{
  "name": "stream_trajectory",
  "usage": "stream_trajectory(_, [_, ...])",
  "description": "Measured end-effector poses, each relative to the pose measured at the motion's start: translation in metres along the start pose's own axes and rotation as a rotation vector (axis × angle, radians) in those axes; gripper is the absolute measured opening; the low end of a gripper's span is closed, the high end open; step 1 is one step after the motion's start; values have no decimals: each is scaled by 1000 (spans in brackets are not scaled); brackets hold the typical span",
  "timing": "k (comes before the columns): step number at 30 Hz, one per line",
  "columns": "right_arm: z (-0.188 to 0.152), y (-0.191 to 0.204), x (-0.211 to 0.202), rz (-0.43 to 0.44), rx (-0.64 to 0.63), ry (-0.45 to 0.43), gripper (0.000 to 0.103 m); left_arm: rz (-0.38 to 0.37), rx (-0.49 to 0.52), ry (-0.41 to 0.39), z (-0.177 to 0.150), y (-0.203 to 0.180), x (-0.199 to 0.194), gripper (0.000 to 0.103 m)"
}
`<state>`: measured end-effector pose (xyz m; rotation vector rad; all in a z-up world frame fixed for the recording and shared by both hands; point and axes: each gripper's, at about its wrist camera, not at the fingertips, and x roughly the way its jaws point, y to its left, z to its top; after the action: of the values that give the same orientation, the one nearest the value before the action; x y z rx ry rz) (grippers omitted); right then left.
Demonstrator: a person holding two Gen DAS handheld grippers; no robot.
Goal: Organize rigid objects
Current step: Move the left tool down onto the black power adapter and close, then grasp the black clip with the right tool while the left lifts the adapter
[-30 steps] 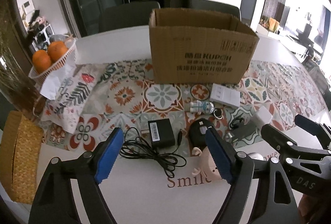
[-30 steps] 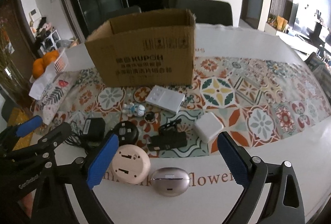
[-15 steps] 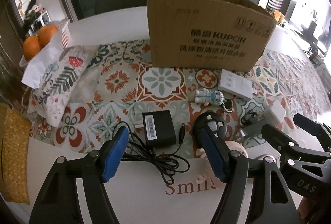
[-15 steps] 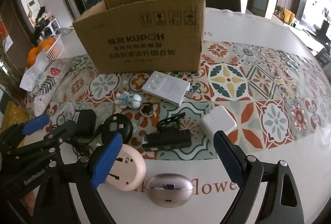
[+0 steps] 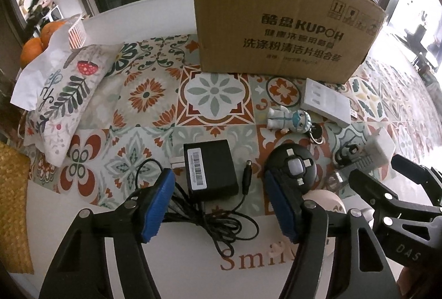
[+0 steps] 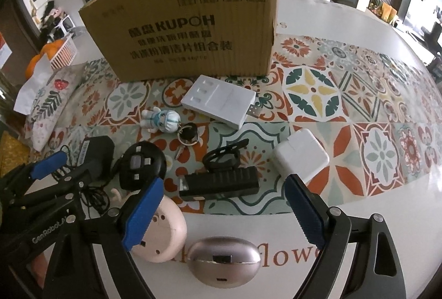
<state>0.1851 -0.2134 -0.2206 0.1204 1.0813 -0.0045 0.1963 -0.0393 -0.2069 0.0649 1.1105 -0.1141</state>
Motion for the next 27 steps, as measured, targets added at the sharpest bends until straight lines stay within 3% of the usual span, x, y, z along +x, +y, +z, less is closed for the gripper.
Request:
stream_trajectory(12, [3, 1, 19, -10, 5, 40, 83, -2, -27, 44, 1, 5, 21, 60])
stream_trajectory(19, [3, 4, 27, -16, -2, 58, 79, -8, -51, 71, 2, 11, 33, 48])
stream_trajectory(27, [4, 7, 34, -26, -16, 78, 74, -2, -56, 56, 5, 16, 38, 42])
